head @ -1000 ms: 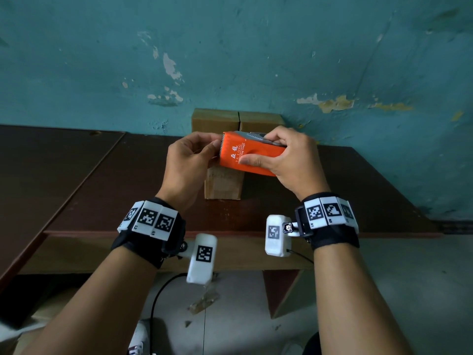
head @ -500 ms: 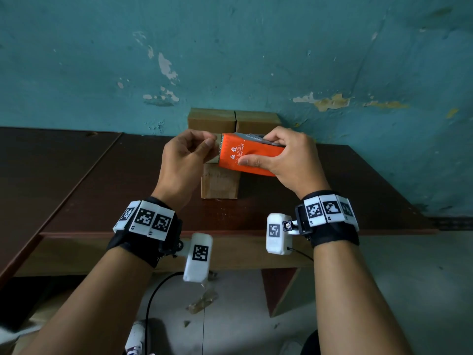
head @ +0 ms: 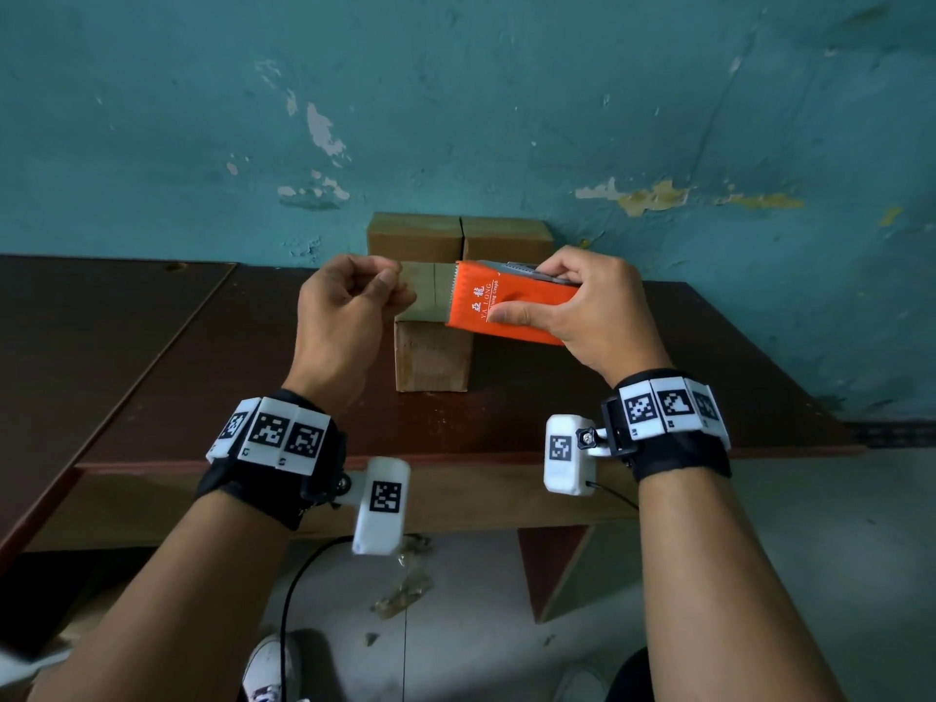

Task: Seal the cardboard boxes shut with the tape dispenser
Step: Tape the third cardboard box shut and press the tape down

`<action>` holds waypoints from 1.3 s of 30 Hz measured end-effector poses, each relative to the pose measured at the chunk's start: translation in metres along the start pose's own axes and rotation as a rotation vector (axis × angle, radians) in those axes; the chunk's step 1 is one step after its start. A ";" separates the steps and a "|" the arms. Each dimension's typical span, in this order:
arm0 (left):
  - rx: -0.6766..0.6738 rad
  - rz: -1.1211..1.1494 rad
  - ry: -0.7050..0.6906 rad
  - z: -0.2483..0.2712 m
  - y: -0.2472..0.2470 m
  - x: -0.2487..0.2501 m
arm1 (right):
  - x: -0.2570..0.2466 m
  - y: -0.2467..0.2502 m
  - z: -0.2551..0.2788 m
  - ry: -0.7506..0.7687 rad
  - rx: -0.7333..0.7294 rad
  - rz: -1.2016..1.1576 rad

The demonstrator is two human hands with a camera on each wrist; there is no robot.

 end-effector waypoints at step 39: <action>0.255 0.075 0.361 0.004 0.047 -0.039 | 0.078 -0.009 -0.037 -0.257 -0.384 -0.058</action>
Point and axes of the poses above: each hand's wrist, its own z-axis away from the middle knuckle, its own y-axis out of the back of the hand, x = y × z, the point moved 8 cm from there along -z, towards the middle knuckle, and after that the axes turned 8 degrees about -x, right-handed, at the moved point
